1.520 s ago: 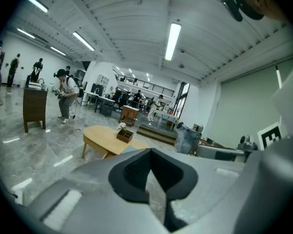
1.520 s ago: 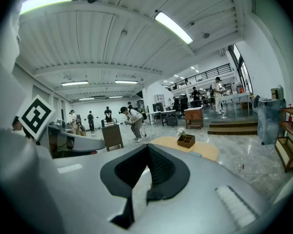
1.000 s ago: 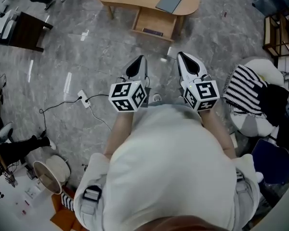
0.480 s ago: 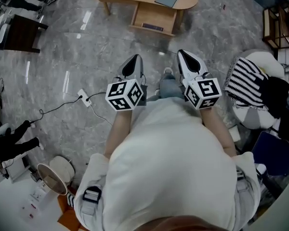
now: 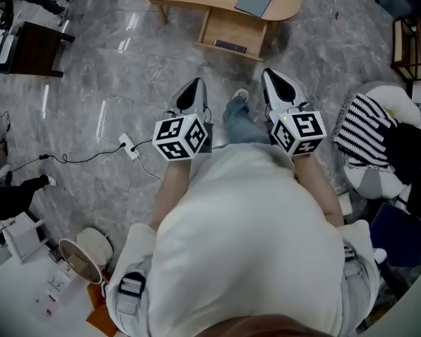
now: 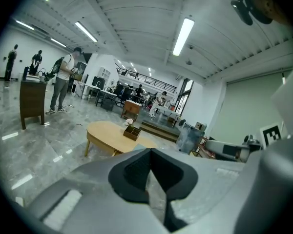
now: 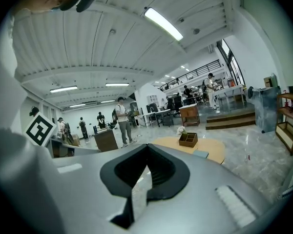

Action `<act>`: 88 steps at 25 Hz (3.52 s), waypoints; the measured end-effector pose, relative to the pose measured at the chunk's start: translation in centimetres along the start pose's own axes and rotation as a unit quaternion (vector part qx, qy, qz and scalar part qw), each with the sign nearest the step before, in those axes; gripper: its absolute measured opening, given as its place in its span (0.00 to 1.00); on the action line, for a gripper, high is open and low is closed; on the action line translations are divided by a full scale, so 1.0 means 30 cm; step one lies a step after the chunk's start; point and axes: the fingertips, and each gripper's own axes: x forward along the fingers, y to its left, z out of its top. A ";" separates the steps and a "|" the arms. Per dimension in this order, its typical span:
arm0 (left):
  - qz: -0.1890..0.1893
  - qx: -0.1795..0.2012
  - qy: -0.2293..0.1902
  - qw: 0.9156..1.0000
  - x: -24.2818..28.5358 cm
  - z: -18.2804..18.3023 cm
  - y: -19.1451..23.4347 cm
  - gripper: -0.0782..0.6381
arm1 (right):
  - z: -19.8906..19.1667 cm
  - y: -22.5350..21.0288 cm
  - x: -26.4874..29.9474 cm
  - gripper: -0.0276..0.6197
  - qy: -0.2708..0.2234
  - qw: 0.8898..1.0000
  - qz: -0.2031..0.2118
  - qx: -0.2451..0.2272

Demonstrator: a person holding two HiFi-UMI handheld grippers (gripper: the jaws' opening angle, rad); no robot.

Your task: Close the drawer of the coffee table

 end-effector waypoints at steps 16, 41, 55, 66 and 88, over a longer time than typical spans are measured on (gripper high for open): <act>-0.010 0.001 0.020 1.000 0.446 0.271 0.178 0.11 | 0.152 -0.267 0.444 0.04 0.031 0.999 -0.022 -0.002; 0.004 0.059 0.167 0.984 0.932 0.054 0.503 0.11 | -0.110 -0.642 0.659 0.04 0.111 0.986 -0.121 0.034; -0.004 0.088 0.274 0.958 1.169 -0.310 0.777 0.13 | -0.494 -0.801 0.747 0.04 0.164 0.971 -0.163 0.059; -0.019 0.136 0.350 0.927 1.282 -0.682 0.979 0.32 | -0.928 -0.918 0.810 0.21 0.237 0.956 -0.154 0.079; -0.032 0.288 0.444 0.848 1.500 -1.145 1.263 0.43 | -1.617 -1.084 0.853 0.46 0.431 0.893 -0.125 -0.002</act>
